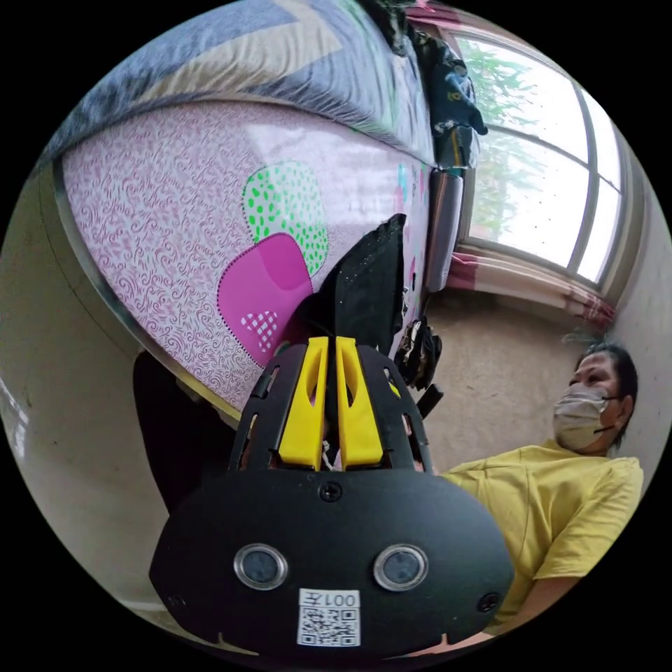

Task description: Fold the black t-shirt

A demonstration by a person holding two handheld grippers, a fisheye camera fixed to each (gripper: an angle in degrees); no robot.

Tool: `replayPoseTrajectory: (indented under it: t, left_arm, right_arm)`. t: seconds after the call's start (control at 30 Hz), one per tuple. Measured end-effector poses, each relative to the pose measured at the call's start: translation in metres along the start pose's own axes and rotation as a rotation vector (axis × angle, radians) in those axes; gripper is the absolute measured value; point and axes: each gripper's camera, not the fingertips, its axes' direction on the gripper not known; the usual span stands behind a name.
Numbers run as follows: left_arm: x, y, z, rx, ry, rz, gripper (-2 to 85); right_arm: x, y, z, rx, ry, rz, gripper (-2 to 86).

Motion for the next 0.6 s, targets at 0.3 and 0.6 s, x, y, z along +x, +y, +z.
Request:
replayPoseTrajectory:
  t: [0.3, 0.6]
  left_arm:
    - [0.038, 0.042, -0.02, 0.201, -0.138, -0.054, -1.5]
    - [0.161, 0.035, 0.105, -0.093, -0.349, 0.544, -1.6]
  right_arm:
    - [0.014, 0.035, -0.047, 0.089, 0.08, 0.088, 0.6]
    - [0.016, 0.03, -0.046, 0.065, 0.098, 0.122, 0.6]
